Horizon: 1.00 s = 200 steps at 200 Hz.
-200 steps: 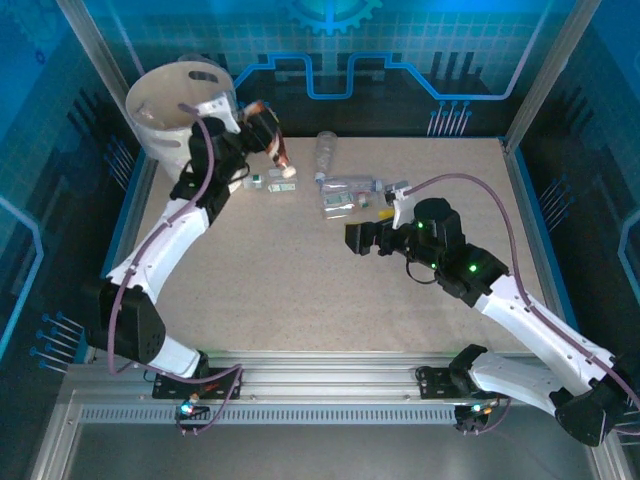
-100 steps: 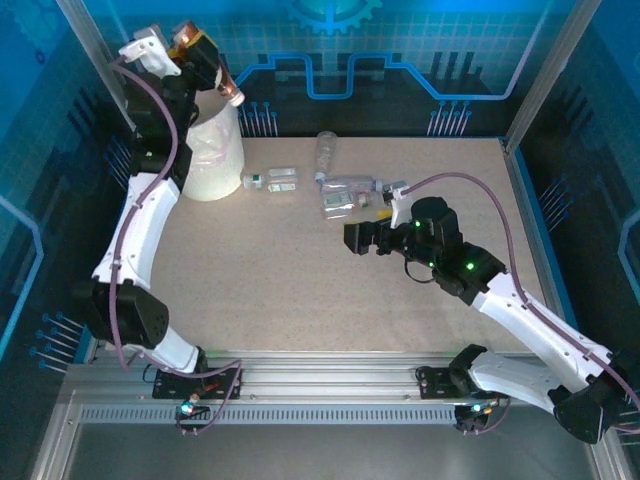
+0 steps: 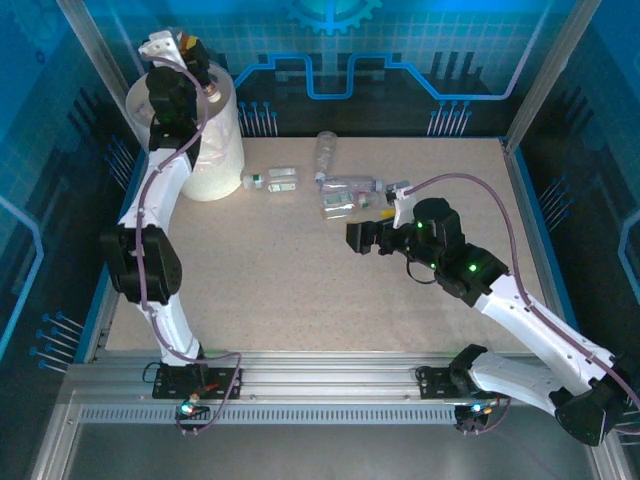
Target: Put the plastic bottles in the bin
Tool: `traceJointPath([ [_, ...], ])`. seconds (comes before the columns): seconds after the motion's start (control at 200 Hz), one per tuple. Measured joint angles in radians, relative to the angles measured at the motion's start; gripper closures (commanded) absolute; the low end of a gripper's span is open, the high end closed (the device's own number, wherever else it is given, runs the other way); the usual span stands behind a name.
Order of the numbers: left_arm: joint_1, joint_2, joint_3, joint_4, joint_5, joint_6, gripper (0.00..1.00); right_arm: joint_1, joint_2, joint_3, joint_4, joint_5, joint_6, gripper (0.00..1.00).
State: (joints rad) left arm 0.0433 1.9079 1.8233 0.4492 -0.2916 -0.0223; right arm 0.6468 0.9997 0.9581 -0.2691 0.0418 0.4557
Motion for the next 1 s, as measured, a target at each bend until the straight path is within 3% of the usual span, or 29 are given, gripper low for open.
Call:
traceJointPath([
  [0.135, 0.018, 0.076, 0.049, 0.019, -0.031, 0.045, 0.54, 0.000, 0.007, -0.001, -0.002, 0.014, 0.000, 0.00],
  [0.27, 0.040, 0.131, 0.086, 0.011, -0.097, 0.052, 0.36, 0.000, 0.031, -0.001, -0.003, 0.023, -0.004, 0.00],
  [0.44, 0.048, 0.154, 0.117, -0.064, -0.196, 0.015, 0.26, 0.000, 0.061, -0.001, -0.003, 0.026, -0.008, 0.00],
  [0.73, 0.034, 0.153, 0.253, -0.251, -0.291, -0.065, 0.16, 0.000, 0.072, -0.001, -0.003, 0.026, -0.008, 0.00],
  [1.0, 0.014, 0.146, 0.262, -0.389, -0.326, -0.133, 0.09, 0.000, 0.047, -0.002, -0.010, 0.028, -0.011, 0.00],
])
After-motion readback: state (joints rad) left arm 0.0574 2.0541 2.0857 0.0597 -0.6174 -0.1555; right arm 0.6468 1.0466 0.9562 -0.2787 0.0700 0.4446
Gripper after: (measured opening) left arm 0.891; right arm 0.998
